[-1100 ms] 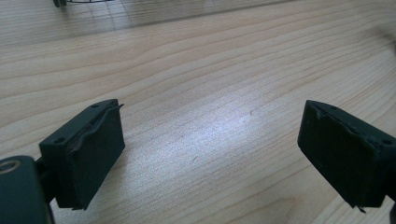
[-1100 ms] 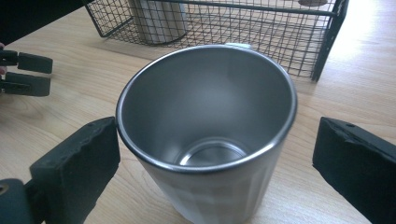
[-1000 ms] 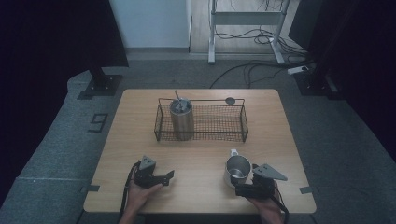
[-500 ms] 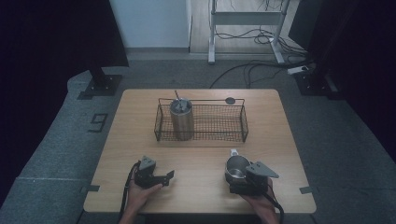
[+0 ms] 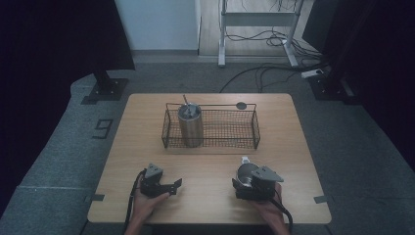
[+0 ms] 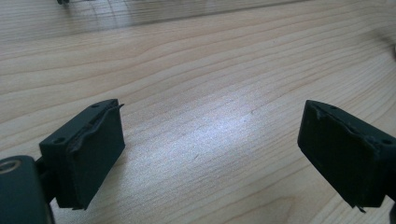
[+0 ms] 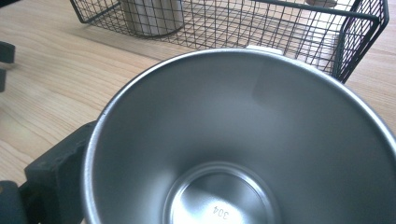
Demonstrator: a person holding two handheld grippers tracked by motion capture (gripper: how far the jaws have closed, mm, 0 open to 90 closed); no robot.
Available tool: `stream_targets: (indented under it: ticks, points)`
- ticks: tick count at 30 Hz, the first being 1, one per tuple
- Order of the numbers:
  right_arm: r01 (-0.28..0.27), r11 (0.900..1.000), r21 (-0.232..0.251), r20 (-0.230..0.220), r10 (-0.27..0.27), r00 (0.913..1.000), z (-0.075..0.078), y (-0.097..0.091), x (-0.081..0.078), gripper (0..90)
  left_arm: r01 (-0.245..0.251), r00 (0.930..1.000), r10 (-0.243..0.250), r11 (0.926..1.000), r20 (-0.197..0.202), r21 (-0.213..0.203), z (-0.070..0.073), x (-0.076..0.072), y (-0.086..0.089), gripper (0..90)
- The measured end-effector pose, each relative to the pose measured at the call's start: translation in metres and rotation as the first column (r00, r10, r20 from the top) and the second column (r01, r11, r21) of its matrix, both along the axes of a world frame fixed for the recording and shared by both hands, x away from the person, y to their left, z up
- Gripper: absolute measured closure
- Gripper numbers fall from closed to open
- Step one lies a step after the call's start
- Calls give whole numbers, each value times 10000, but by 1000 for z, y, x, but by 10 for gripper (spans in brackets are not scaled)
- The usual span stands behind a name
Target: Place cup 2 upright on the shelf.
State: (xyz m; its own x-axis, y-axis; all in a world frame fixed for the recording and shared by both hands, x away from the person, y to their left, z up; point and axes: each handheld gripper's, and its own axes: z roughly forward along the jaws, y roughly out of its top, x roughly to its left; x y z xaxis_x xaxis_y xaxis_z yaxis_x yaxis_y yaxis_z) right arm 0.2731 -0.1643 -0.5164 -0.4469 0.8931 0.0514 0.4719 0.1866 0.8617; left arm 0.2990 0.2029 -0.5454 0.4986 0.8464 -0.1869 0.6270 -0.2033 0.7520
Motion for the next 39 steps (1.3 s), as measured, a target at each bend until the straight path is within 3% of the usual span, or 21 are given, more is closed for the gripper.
stream_targets:
  ticks: [17,23,39]
  points:
    - [190,9995,-243,163,-186,9997,-4,0,1,66,39,10000,-40,10000,-42,-29,0,0,-1,78]
    - [65,10000,33,183,-66,9998,-5,-4,2,67,110,9999,-112,9999,-111,-129,0,-1,-3,80]
    - [-317,9991,286,531,301,9981,22,-10,0,68,3,9999,-7,9997,-169,-234,-1,2,-1,88]
